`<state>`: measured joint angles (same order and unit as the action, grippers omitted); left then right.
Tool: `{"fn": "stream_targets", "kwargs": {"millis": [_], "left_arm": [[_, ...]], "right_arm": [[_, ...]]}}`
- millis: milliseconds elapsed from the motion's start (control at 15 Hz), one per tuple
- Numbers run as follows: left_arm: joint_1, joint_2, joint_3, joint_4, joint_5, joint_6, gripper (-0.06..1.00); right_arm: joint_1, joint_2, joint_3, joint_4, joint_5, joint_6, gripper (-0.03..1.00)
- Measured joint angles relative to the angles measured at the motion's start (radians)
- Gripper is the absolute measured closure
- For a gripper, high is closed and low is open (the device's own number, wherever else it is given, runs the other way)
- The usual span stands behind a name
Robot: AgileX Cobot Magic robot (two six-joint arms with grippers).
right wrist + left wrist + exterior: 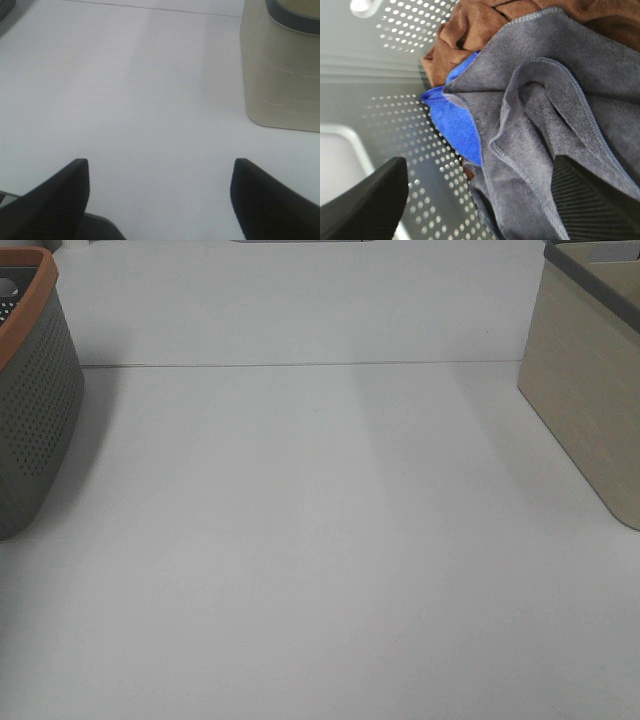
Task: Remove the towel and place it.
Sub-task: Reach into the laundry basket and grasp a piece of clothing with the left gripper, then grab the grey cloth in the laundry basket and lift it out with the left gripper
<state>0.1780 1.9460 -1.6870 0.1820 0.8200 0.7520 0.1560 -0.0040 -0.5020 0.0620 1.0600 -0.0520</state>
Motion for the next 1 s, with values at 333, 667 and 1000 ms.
{"fn": "stream_targets", "kwargs": {"millis": [333, 667, 1000], "left_arm": [[0.0, 0.077, 0.0, -0.002, -0.067, 0.0, 0.21], [0.0, 0.134, 0.0, -0.03, -0.106, 0.0, 0.21], [0.0, 0.161, -0.001, -0.053, -0.119, -0.026, 0.27]], "right_arm": [[0.0, 0.0, 0.0, 0.0, 0.0, 0.0, 0.2], [0.0, 0.0, 0.0, 0.0, 0.0, 0.0, 0.2], [0.0, 0.0, 0.0, 0.0, 0.0, 0.0, 0.2]]}}
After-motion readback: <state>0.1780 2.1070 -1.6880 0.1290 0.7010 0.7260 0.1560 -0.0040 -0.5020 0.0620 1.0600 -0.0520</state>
